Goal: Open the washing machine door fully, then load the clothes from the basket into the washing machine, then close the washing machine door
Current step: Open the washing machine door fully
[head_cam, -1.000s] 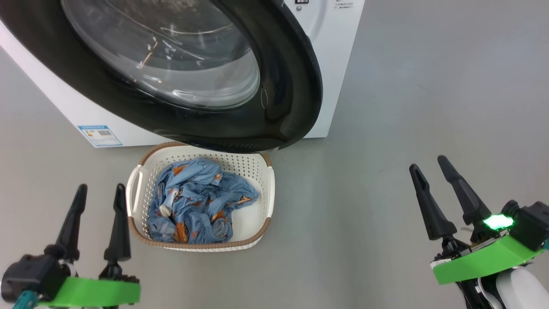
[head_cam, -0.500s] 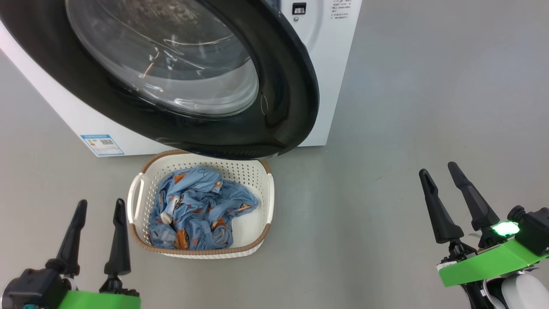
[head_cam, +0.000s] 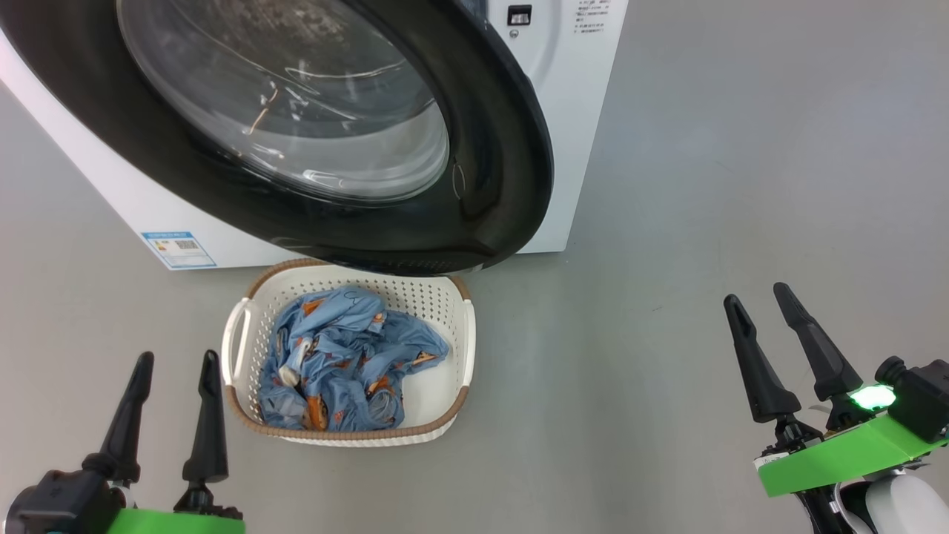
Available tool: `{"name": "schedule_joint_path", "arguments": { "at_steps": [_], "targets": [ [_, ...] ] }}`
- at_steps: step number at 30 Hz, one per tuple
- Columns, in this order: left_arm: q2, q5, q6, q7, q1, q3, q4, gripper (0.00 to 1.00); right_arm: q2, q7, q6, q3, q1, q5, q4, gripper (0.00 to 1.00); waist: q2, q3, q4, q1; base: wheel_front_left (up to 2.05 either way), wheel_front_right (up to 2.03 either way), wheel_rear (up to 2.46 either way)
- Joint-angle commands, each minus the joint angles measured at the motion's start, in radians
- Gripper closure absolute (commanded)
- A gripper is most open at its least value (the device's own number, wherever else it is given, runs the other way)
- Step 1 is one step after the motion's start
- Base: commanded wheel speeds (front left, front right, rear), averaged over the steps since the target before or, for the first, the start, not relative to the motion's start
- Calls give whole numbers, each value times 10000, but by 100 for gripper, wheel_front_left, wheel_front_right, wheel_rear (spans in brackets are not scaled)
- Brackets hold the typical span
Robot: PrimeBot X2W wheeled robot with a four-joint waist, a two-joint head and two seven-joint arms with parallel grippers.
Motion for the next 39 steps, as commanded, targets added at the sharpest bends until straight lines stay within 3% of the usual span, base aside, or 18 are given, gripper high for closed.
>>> {"name": "schedule_joint_path", "arguments": {
  "at_steps": [1,17,18,20,22,23,24,25,32,39],
  "targets": [
    [219,89,-31,-78,-152,320,-287,0,-152,-120,16,189,36,-24,-195,0,0,9,3,0,0,0,0],
    [237,30,-31,-78,-317,289,-368,0,-369,-120,16,43,-717,247,-100,0,0,311,37,0,0,0,0],
    [241,29,-31,-78,-343,278,-373,0,-388,-120,16,48,-848,315,-94,7,0,341,44,0,0,0,0],
    [252,29,-31,-78,-398,269,-386,0,-470,-120,16,68,-1136,456,-70,50,0,431,64,0,0,0,0],
    [265,30,-31,-78,-463,253,-392,0,-608,-120,16,124,-1471,602,-18,67,0,510,98,0,0,0,0],
    [265,30,-31,-78,-463,253,-392,0,-608,-120,16,124,-1471,602,-18,67,0,510,98,0,0,0,0],
    [273,32,-31,-78,-496,232,-391,0,-707,-120,16,162,-1645,671,16,79,0,554,127,0,0,0,0],
    [280,29,-31,-78,-533,209,-389,0,-787,-120,16,188,-1825,769,47,100,0,589,161,0,0,0,0],
    [309,-20,-31,-78,-698,157,-383,0,-1262,-120,16,378,-2993,2000,633,100,0,815,406,0,0,0,0],
    [306,-38,-31,-78,-792,136,-408,0,-1732,254,16,1224,-4518,3731,1442,100,0,1051,573,0,0,0,0]
  ]
}}
